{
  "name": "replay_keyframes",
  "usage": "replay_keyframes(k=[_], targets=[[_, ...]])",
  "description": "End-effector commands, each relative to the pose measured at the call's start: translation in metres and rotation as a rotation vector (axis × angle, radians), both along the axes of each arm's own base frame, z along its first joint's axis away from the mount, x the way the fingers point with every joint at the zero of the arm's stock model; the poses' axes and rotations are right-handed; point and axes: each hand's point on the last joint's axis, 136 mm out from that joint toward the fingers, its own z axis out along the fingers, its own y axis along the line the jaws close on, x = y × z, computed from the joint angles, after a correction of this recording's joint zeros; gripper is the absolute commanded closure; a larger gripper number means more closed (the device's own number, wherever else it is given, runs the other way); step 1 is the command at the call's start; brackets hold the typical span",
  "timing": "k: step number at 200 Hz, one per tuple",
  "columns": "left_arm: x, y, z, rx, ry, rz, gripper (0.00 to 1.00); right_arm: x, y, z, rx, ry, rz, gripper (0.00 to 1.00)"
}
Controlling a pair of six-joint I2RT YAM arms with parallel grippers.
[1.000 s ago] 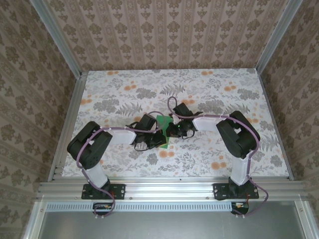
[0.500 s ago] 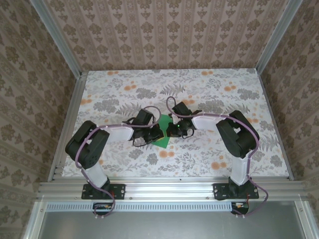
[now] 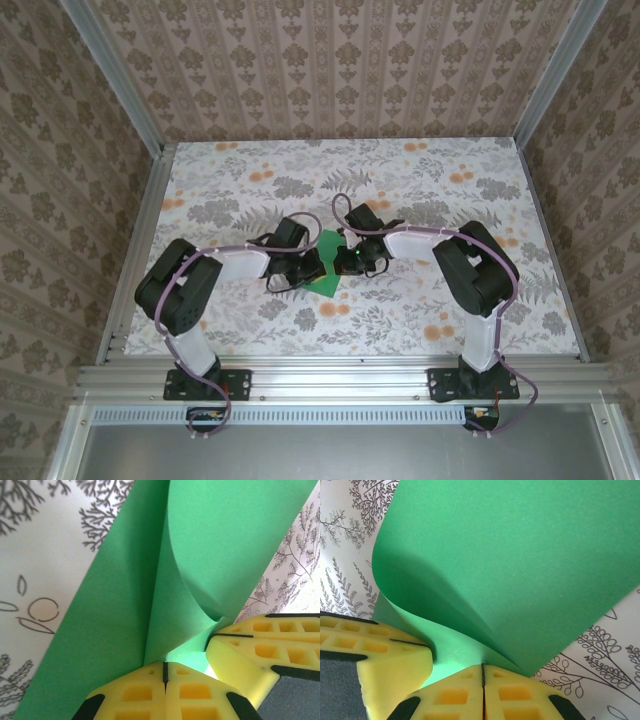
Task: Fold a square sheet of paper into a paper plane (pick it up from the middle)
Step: Fold the triangle a second time at the center of the table.
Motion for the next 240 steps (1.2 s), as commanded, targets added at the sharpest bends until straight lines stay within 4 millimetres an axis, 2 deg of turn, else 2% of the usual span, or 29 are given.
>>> replay_keyframes(k=[1, 25, 82, 106, 132, 166, 184, 240], targets=[[0.016, -0.001, 0.019, -0.011, -0.044, 0.032, 0.94, -0.022, -0.034, -0.042, -0.186, 0.099, -0.013, 0.92], [0.025, 0.001, 0.018, 0.016, -0.052, 0.039, 0.91, -0.022, -0.034, -0.044, -0.184, 0.102, -0.013, 0.92], [0.03, 0.013, -0.014, 0.085, 0.006, 0.055, 0.91, -0.023, -0.034, -0.046, -0.184, 0.104, -0.009, 0.92], [0.029, 0.02, -0.021, 0.098, 0.02, 0.069, 0.92, -0.024, -0.035, -0.047, -0.187, 0.106, -0.008, 0.92], [0.032, 0.021, -0.013, 0.073, -0.001, 0.069, 0.92, -0.023, -0.035, -0.047, -0.187, 0.104, -0.008, 0.91], [0.049, 0.015, 0.014, 0.012, -0.09, 0.027, 0.9, -0.024, -0.036, -0.05, -0.194, 0.11, -0.01, 0.92], [0.054, 0.015, 0.019, 0.009, -0.113, 0.018, 0.88, -0.024, -0.037, -0.053, -0.196, 0.115, -0.009, 0.92], [0.045, 0.019, -0.013, 0.048, -0.032, 0.011, 0.89, -0.023, -0.034, -0.051, -0.184, 0.114, -0.01, 0.92]])
